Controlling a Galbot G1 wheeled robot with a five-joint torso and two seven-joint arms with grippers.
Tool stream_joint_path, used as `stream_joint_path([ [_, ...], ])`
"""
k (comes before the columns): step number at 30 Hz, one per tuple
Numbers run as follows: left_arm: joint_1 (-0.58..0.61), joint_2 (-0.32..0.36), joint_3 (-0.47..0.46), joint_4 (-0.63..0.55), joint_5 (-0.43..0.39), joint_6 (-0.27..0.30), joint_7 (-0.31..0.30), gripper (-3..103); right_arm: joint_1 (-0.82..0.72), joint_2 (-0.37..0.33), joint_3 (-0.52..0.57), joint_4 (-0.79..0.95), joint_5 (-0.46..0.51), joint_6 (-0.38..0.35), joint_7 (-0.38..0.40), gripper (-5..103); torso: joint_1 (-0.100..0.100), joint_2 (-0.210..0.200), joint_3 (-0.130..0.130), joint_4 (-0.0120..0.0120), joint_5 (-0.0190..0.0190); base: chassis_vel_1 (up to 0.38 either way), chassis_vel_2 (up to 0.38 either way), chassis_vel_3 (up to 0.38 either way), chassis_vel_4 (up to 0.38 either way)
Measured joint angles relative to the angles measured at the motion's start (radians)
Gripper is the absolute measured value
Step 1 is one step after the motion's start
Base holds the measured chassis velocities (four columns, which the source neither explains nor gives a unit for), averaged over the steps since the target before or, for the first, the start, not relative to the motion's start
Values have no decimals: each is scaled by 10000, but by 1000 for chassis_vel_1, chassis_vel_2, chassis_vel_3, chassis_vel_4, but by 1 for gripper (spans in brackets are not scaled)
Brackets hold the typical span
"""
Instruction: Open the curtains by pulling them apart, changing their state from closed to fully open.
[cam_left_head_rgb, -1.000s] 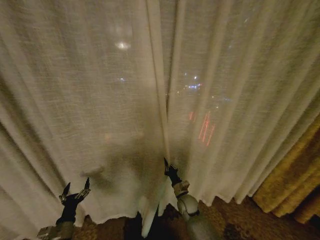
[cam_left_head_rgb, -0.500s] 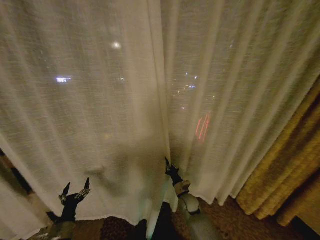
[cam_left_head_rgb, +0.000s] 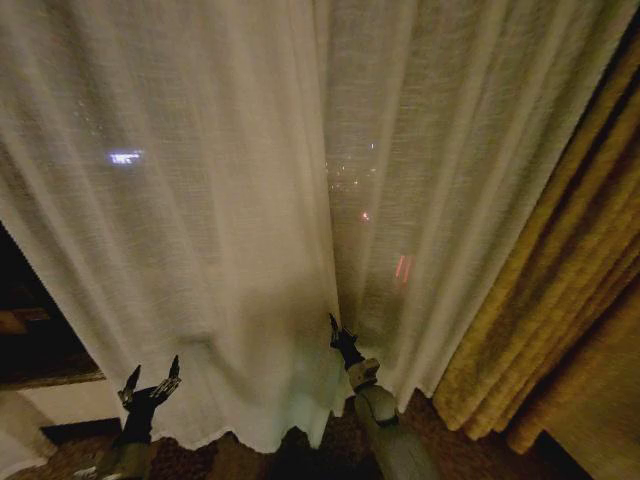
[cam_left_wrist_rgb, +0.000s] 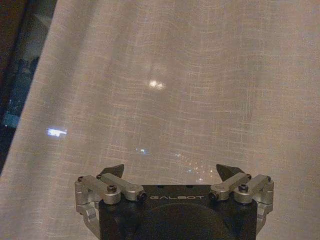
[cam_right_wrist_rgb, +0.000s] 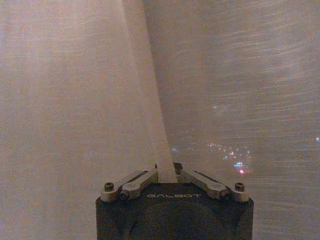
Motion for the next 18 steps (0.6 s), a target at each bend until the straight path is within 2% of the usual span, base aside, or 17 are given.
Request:
stream_joint_path([
  [18, 0, 0, 0, 0, 0, 0, 0, 100, -95, -5, 26, 42, 22, 204, 72, 0, -3, 3, -1, 0, 3, -348, -354, 352, 348],
])
